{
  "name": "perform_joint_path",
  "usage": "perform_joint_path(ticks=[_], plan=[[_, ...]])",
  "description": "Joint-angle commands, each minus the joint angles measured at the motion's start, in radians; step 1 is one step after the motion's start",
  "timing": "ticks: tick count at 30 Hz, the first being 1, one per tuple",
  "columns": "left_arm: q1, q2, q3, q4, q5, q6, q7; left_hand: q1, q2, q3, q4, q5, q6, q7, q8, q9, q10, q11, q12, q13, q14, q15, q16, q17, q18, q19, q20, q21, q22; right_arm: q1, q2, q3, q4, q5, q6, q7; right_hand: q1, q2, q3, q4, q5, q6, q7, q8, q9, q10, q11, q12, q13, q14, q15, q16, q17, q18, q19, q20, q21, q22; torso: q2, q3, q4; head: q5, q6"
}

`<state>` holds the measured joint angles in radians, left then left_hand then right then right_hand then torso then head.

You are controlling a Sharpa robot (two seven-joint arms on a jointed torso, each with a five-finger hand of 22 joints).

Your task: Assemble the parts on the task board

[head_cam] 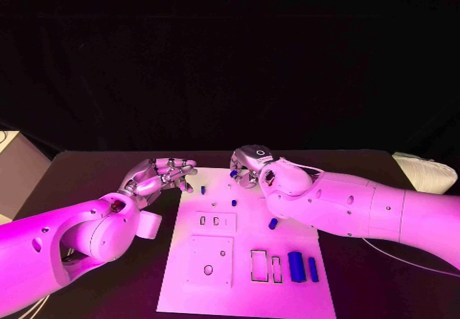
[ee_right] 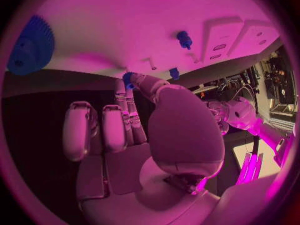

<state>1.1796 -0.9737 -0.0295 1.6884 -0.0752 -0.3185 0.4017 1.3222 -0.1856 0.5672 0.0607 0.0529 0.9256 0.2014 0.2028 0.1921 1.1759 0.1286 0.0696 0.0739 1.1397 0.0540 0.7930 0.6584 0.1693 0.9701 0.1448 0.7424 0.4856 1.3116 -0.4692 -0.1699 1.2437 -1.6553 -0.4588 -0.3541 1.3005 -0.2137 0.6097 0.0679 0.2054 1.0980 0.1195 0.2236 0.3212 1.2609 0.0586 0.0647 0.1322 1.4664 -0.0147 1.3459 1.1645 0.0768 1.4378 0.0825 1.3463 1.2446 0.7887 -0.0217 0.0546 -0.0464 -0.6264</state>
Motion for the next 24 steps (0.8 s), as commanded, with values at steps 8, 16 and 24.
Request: perform_joint_path(ticks=[8, 16, 24], plan=[[0.003, 0.003, 0.001, 0.001, -0.002, 0.018, 0.005, -0.003, 0.0, 0.007, -0.001, 0.002, -0.007, -0.001, -0.004, 0.001, -0.007, 0.001, -0.004, 0.001, -0.009, 0.0, 0.004, 0.001, 0.01, -0.007, 0.003, 0.005, 0.001, -0.003, 0.007, -0.003, -0.011, 0.004, 0.042, 0.009, -0.015, -0.017, -0.006, 0.007, -0.002, -0.013, 0.008, -0.003, 0.018, -0.013, 0.008, -0.004, -0.004, 0.027, 0.0, -0.003, -0.012, -0.007, -0.009, 0.004, -0.014, -0.016, 0.0, 0.0002, -0.001, 0.003, -0.007], [0.003, 0.003, 0.001, 0.0, -0.002, 0.018, 0.005, -0.003, 0.0, 0.007, -0.001, 0.002, -0.007, -0.001, -0.004, 0.001, -0.007, 0.001, -0.004, 0.001, -0.009, 0.0, 0.004, 0.001, 0.01, -0.007, 0.003, 0.005, 0.001, -0.004, 0.004, -0.004, -0.016, 0.012, 0.031, 0.014, -0.035, -0.056, -0.02, 0.02, -0.024, -0.07, 0.035, -0.035, 0.012, -0.069, 0.028, -0.005, -0.015, 0.012, 0.018, -0.028, -0.059, 0.006, -0.043, 0.017, -0.069, -0.084, 0.0, 0.0008, -0.0029, 0.004, -0.007], [0.003, 0.001, 0.001, -0.001, -0.002, 0.016, 0.005, -0.003, 0.0, 0.007, -0.001, 0.002, -0.007, -0.001, -0.004, 0.001, -0.007, 0.001, -0.004, 0.001, -0.009, 0.0, 0.004, 0.001, 0.01, -0.007, 0.003, 0.005, 0.001, -0.004, -0.012, -0.005, -0.002, 0.023, -0.009, 0.033, 0.168, -0.008, -0.518, 0.218, -0.027, -0.219, 0.023, -0.144, -0.036, -0.271, 0.05, 0.039, -0.065, -0.046, 0.033, -0.166, -0.276, 0.065, -0.156, 0.035, -0.377, -0.411, 0.001, 0.0012, -0.0018, 0.004, -0.007]])
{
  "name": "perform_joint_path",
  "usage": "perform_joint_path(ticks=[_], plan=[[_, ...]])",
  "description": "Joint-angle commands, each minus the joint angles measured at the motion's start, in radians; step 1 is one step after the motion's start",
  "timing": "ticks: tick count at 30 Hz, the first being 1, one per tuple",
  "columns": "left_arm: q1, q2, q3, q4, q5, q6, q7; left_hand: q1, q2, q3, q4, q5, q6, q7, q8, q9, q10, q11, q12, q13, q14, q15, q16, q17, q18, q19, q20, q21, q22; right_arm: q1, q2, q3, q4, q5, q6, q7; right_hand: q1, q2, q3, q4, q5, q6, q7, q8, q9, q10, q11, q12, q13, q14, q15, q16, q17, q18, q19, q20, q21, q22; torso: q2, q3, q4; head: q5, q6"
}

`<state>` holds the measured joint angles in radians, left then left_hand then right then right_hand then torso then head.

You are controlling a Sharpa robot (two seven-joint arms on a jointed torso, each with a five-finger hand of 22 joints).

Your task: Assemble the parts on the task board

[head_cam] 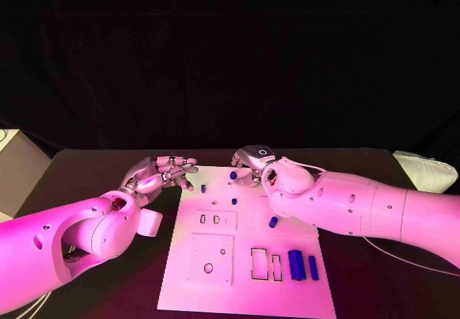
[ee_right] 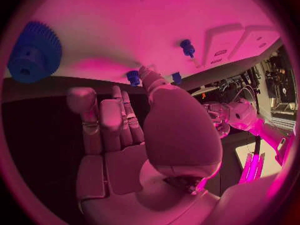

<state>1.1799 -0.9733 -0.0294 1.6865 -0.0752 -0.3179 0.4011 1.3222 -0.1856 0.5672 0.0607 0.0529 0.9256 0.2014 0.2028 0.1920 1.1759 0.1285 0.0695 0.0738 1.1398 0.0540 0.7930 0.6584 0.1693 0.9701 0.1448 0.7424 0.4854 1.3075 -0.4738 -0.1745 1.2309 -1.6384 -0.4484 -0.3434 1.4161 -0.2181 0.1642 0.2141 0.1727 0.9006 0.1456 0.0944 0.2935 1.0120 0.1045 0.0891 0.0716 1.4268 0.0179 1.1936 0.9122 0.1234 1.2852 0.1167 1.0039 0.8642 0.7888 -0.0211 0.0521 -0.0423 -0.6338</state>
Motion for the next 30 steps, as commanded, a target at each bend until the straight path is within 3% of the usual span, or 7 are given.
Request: perform_joint_path(ticks=[1, 9, 16, 20, 24, 27, 30], plan=[[0.002, 0.001, 0.001, 0.001, -0.002, 0.016, 0.006, -0.003, 0.0, 0.007, -0.001, 0.002, -0.007, -0.001, -0.004, 0.001, -0.007, 0.001, -0.003, 0.001, -0.009, 0.0, 0.005, 0.001, 0.01, -0.007, 0.003, 0.005, 0.002, 0.0, -0.014, 0.0, 0.019, 0.007, -0.023, 0.023, 0.059, -0.009, -0.088, 0.079, 0.007, -0.035, 0.001, -0.022, -0.012, -0.03, 0.005, 0.018, -0.005, -0.009, 0.002, -0.019, -0.033, 0.019, -0.006, 0.002, -0.046, -0.042, 0.001, 0.0007, 0.0012, 0.0, 0.001], [0.002, -0.002, 0.001, -0.001, -0.002, 0.015, 0.006, -0.003, 0.0, 0.007, -0.001, 0.002, -0.007, -0.001, -0.004, 0.001, -0.007, 0.001, -0.003, 0.001, -0.009, 0.0, 0.005, 0.001, 0.01, -0.007, 0.003, 0.005, 0.002, 0.003, -0.112, 0.003, 0.117, 0.019, -0.071, 0.021, 0.065, -0.004, -0.104, 0.08, 0.01, -0.034, 0.002, -0.018, -0.013, -0.031, 0.003, 0.043, -0.001, -0.024, 0.001, -0.043, -0.071, 0.026, -0.019, 0.002, -0.091, -0.083, -0.003, 0.0014, -0.0029, 0.002, 0.005], [0.002, -0.004, 0.001, -0.003, -0.002, 0.016, 0.006, -0.003, 0.0, 0.009, -0.004, 0.001, -0.007, 0.0, -0.004, 0.003, -0.008, 0.001, -0.003, 0.002, -0.012, 0.0, 0.007, -0.001, 0.011, -0.014, 0.004, 0.014, 0.008, 0.016, -0.233, 0.008, 0.2, 0.107, -0.129, 0.054, 0.095, 0.018, -0.025, 0.074, 0.017, 0.04, 0.022, 0.016, -0.007, 0.078, -0.006, 0.131, 0.008, -0.009, -0.003, 0.007, -0.002, 0.011, 0.016, -0.007, -0.034, 0.001, -0.008, 0.0068, -0.0171, 0.001, 0.011], [0.002, -0.003, 0.001, -0.006, -0.002, 0.017, 0.006, -0.003, 0.0, 0.009, -0.004, 0.001, -0.007, 0.0, -0.004, 0.003, -0.008, 0.001, -0.003, 0.002, -0.012, 0.0, 0.007, -0.001, 0.011, -0.014, 0.004, 0.014, 0.008, 0.021, -0.291, 0.013, 0.224, 0.197, -0.114, 0.082, 0.088, 0.006, 0.003, 0.075, 0.029, 0.056, 0.015, 0.019, -0.011, 0.183, -0.024, 0.186, 0.033, 0.006, -0.018, 0.047, 0.05, 0.0, 0.043, -0.014, 0.023, 0.07, -0.01, 0.0115, -0.021, 0.002, 0.011], [0.002, -0.002, 0.001, -0.01, -0.001, 0.018, 0.006, -0.003, 0.0, 0.009, -0.004, 0.001, -0.007, 0.0, -0.004, 0.003, -0.008, 0.001, -0.003, 0.002, -0.012, 0.0, 0.007, -0.001, 0.011, -0.014, 0.004, 0.014, 0.008, 0.024, -0.322, 0.016, 0.221, 0.227, -0.05, 0.092, 0.079, -0.027, -0.013, 0.074, 0.071, 0.038, 0.003, 0.01, -0.018, 0.265, -0.045, 0.308, 0.122, 0.03, -0.035, 0.103, 0.128, -0.015, 0.075, -0.031, 0.099, 0.158, -0.009, 0.0092, -0.0182, -0.001, 0.011], [0.002, -0.001, 0.001, -0.012, -0.001, 0.02, 0.006, -0.003, 0.0, 0.009, -0.004, 0.001, -0.007, 0.0, -0.004, 0.003, -0.008, 0.001, -0.003, 0.002, -0.012, 0.0, 0.007, -0.001, 0.011, -0.014, 0.004, 0.014, 0.008, 0.024, -0.329, 0.016, 0.21, 0.223, -0.004, 0.088, 0.077, -0.002, -0.12, 0.076, 0.081, 0.002, 0.01, 0.034, -0.015, 0.188, -0.039, 1.048, 0.852, 0.093, -0.021, 0.277, 0.417, -0.057, 0.156, -0.027, 0.313, 0.407, -0.007, 0.0103, -0.0179, -0.002, 0.009], [0.002, 0.001, 0.001, -0.014, -0.001, 0.021, 0.006, -0.003, 0.0, 0.009, -0.004, 0.001, -0.007, 0.0, -0.004, 0.003, -0.008, 0.001, -0.003, 0.002, -0.012, 0.0, 0.007, -0.001, 0.011, -0.014, 0.004, 0.014, 0.008, 0.025, -0.329, 0.017, 0.196, 0.227, 0.027, 0.078, 0.061, 0.002, -0.136, 0.075, 0.081, -0.01, 0.023, 0.055, -0.016, 0.329, -0.021, 1.298, 1.188, 0.123, -0.01, 0.341, 0.562, -0.078, 0.196, -0.01, 0.403, 0.515, -0.006, 0.0095, -0.016, -0.005, 0.008]])
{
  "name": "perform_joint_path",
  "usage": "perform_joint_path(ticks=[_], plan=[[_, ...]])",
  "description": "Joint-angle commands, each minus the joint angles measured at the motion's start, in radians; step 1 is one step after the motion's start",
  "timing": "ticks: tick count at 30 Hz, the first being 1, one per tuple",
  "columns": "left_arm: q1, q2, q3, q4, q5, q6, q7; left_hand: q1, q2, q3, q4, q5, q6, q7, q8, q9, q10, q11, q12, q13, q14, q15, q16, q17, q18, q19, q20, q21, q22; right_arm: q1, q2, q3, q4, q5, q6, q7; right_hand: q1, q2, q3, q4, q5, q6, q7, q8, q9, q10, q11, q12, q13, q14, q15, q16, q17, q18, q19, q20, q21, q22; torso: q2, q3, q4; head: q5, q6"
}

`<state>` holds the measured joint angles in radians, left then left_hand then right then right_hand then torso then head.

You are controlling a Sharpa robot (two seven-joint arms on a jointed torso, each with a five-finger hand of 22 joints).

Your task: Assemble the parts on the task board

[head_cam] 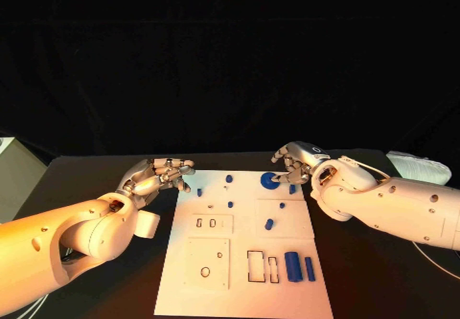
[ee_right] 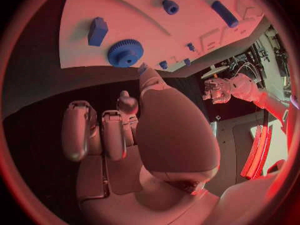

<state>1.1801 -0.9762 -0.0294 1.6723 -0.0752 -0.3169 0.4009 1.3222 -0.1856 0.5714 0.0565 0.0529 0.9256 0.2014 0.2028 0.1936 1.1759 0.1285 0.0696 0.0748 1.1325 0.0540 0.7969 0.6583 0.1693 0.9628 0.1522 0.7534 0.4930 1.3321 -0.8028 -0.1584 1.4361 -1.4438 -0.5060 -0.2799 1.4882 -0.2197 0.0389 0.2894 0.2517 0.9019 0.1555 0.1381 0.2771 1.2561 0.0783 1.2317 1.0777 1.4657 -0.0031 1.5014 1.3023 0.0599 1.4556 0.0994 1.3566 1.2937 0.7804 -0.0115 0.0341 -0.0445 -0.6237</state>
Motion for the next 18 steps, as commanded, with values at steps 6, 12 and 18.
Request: perform_joint_path(ticks=[6, 12, 18], plan=[[0.002, 0.006, 0.001, -0.001, -0.001, 0.023, 0.005, -0.003, 0.001, 0.006, 0.0, 0.001, -0.007, 0.0, -0.004, 0.001, -0.008, 0.001, -0.002, 0.001, -0.006, 0.0, 0.004, -0.001, 0.011, -0.008, -0.003, 0.005, 0.002, 0.0, 0.014, 0.001, -0.043, 0.078, 0.132, -0.005, -0.027, 0.007, -0.012, 0.001, 0.003, -0.012, 0.02, 0.04, -0.001, 0.238, 0.015, 0.293, 0.405, 0.105, 0.021, 0.069, 0.269, -0.041, 0.077, 0.019, 0.152, 0.204, 0.004, 0.0, 0.0004, -0.002, -0.005], [0.001, 0.007, 0.001, -0.002, -0.001, 0.024, 0.005, -0.003, 0.001, 0.006, 0.0, 0.001, -0.007, 0.0, -0.004, 0.001, -0.008, 0.001, -0.002, 0.001, -0.006, 0.0, 0.004, -0.001, 0.011, -0.008, -0.003, 0.005, 0.002, 0.0, 0.029, 0.001, -0.05, 0.102, 0.147, -0.014, -0.032, 0.014, -0.005, 0.001, 0.009, -0.005, 0.019, 0.053, 0.0, 0.284, 0.015, 0.322, 0.459, 0.105, 0.022, 0.069, 0.269, -0.052, 0.1, 0.021, 0.189, 0.248, 0.003, -0.0022, 0.0016, -0.004, -0.01], [0.001, 0.008, 0.001, -0.003, -0.001, 0.025, 0.004, -0.003, 0.001, 0.006, 0.0, 0.001, -0.007, 0.0, -0.004, 0.001, -0.008, 0.001, -0.002, 0.001, -0.006, 0.0, 0.004, -0.001, 0.011, -0.008, -0.003, 0.005, 0.002, -0.003, 0.051, 0.001, -0.065, 0.093, 0.135, -0.018, -0.036, 0.021, 0.004, 0.0, 0.023, 0.011, 0.014, 0.067, 0.002, 0.301, 0.011, 0.331, 0.477, 0.105, 0.02, 0.069, 0.269, -0.058, 0.111, 0.02, 0.208, 0.27, 0.003, -0.0026, 0.0032, -0.005, -0.013]])
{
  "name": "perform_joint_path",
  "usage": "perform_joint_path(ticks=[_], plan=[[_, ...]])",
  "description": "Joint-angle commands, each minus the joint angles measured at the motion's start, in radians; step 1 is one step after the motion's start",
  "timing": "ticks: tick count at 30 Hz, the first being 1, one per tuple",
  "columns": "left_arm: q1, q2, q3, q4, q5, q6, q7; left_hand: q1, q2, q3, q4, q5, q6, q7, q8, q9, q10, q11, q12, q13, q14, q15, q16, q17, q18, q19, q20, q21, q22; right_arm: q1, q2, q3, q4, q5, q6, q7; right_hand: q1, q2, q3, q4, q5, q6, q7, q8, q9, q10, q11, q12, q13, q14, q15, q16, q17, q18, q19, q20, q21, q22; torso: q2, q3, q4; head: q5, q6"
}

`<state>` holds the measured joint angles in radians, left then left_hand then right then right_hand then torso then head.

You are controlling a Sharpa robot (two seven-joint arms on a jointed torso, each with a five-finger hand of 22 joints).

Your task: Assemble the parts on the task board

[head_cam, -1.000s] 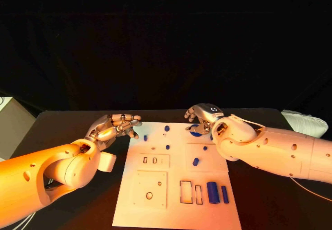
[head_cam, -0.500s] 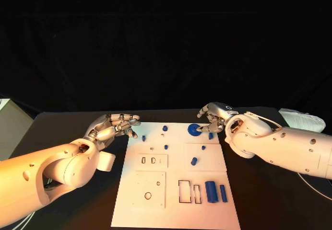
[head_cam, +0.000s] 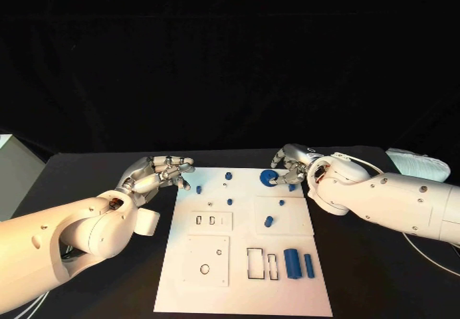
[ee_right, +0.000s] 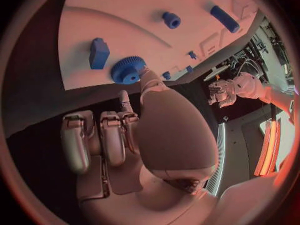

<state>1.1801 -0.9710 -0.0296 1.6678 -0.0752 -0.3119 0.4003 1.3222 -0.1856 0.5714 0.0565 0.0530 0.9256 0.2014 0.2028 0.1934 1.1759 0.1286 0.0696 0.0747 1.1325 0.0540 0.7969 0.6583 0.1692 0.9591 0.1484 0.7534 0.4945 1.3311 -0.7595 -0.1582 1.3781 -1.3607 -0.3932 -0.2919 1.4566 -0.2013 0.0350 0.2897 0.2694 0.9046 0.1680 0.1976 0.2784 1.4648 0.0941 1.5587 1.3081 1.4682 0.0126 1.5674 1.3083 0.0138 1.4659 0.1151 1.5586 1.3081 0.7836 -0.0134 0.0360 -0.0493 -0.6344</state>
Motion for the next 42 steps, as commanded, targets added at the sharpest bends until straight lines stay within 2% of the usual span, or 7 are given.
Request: perform_joint_path(ticks=[1, 6, 15, 32, 38, 39, 42], plan=[[0.001, 0.002, 0.001, 0.001, -0.002, 0.02, 0.005, -0.003, 0.001, 0.006, 0.0, 0.001, -0.007, 0.0, -0.004, 0.002, -0.008, 0.001, -0.002, 0.001, -0.006, 0.0, 0.004, -0.001, 0.011, -0.005, 0.0, 0.005, 0.001, -0.003, 0.011, 0.0, -0.009, 0.009, 0.02, -0.007, -0.005, 0.003, 0.01, 0.0, 0.007, 0.011, 0.001, 0.009, 0.001, 0.092, -0.005, 0.004, 0.248, 0.103, 0.004, 0.003, 0.262, -0.012, 0.101, 0.004, 0.007, 0.256, -0.001, -0.0009, 0.0013, 0.0, -0.002], [0.001, 0.001, 0.001, 0.0, -0.002, 0.02, 0.004, -0.003, 0.001, 0.006, 0.0, 0.001, -0.007, 0.0, -0.004, 0.002, -0.008, 0.001, -0.002, 0.001, -0.006, 0.0, 0.004, -0.001, 0.011, -0.005, 0.0, 0.005, 0.001, -0.006, 0.022, 0.0, -0.019, 0.01, 0.016, -0.011, -0.006, 0.008, 0.015, 0.0, 0.013, 0.018, -0.001, 0.014, 0.002, 0.097, -0.007, 0.007, 0.252, 0.103, 0.002, 0.003, 0.262, -0.014, 0.104, 0.003, 0.012, 0.262, -0.001, -0.0011, 0.0011, 0.003, -0.011], [0.002, -0.001, 0.001, 0.001, -0.002, 0.019, 0.003, -0.003, 0.001, 0.007, -0.001, 0.001, -0.007, 0.0, -0.004, 0.002, -0.009, 0.001, -0.002, 0.002, -0.006, 0.0, 0.005, -0.001, 0.011, -0.006, 0.001, 0.007, 0.003, -0.008, 0.029, 0.0, -0.033, 0.018, 0.019, -0.011, -0.006, 0.014, 0.023, 0.0, 0.015, 0.022, -0.003, 0.017, 0.002, 0.099, -0.009, 0.008, 0.254, 0.103, 0.001, 0.003, 0.262, -0.014, 0.105, 0.002, 0.012, 0.263, 0.0, 0.0, -0.0017, 0.005, -0.014], [0.002, -0.002, 0.001, 0.001, -0.002, 0.018, 0.001, -0.003, 0.001, 0.007, -0.001, 0.001, -0.007, 0.0, -0.004, 0.002, -0.009, 0.001, -0.002, 0.002, -0.006, 0.0, 0.005, -0.001, 0.011, -0.006, 0.001, 0.007, 0.003, -0.018, 0.037, -0.001, -0.042, 0.027, 0.065, -0.008, -0.001, 0.026, 0.047, -0.002, 0.026, 0.041, -0.011, 0.028, 0.003, 0.101, -0.016, 0.009, 0.257, 0.103, -0.004, 0.003, 0.262, -0.014, 0.105, -0.002, 0.012, 0.263, -0.001, -0.0007, -0.0011, 0.005, -0.02], [0.002, -0.003, 0.001, 0.002, -0.002, 0.018, 0.001, -0.004, 0.001, 0.007, -0.001, 0.001, -0.007, 0.0, -0.004, 0.002, -0.009, 0.001, -0.002, 0.002, -0.007, 0.0, 0.006, -0.002, 0.011, -0.008, 0.001, 0.009, 0.004, -0.019, 0.036, -0.002, -0.035, 0.013, 0.046, -0.006, 0.019, 0.042, 0.099, -0.005, 0.05, 0.07, -0.022, 0.042, 0.001, 0.099, -0.026, 0.008, 0.255, 0.103, -0.014, 0.003, 0.262, -0.014, 0.105, -0.01, 0.012, 0.263, -0.001, -0.0008, -0.0005, 0.005, -0.02], [0.002, -0.003, 0.001, 0.002, -0.002, 0.017, 0.001, -0.004, 0.001, 0.007, -0.001, 0.001, -0.007, 0.0, -0.004, 0.002, -0.009, 0.001, -0.002, 0.002, -0.007, 0.0, 0.006, -0.002, 0.011, -0.008, 0.001, 0.009, 0.004, -0.019, 0.036, -0.002, -0.033, 0.005, 0.036, -0.005, 0.029, 0.044, 0.13, -0.005, 0.014, 0.079, -0.027, 0.047, -0.001, 0.101, -0.031, 0.009, 0.257, 0.103, -0.018, 0.003, 0.262, -0.014, 0.105, -0.015, 0.012, 0.263, -0.001, -0.0005, -0.0006, 0.005, -0.019], [0.002, -0.003, 0.001, 0.002, -0.002, 0.017, 0.002, -0.004, 0.001, 0.007, -0.001, 0.001, -0.007, 0.0, -0.004, 0.002, -0.009, 0.001, -0.002, 0.002, -0.007, 0.0, 0.006, -0.002, 0.011, -0.008, 0.001, 0.009, 0.004, -0.02, 0.035, -0.002, -0.023, -0.026, 0.002, -0.003, 0.04, 0.04, 0.178, -0.008, 0.01, 0.088, -0.03, 0.051, -0.005, 0.105, -0.035, 0.012, 0.262, 0.103, -0.022, 0.003, 0.262, -0.014, 0.105, -0.018, 0.012, 0.263, -0.001, -0.0009, -0.0006, 0.005, -0.019]])
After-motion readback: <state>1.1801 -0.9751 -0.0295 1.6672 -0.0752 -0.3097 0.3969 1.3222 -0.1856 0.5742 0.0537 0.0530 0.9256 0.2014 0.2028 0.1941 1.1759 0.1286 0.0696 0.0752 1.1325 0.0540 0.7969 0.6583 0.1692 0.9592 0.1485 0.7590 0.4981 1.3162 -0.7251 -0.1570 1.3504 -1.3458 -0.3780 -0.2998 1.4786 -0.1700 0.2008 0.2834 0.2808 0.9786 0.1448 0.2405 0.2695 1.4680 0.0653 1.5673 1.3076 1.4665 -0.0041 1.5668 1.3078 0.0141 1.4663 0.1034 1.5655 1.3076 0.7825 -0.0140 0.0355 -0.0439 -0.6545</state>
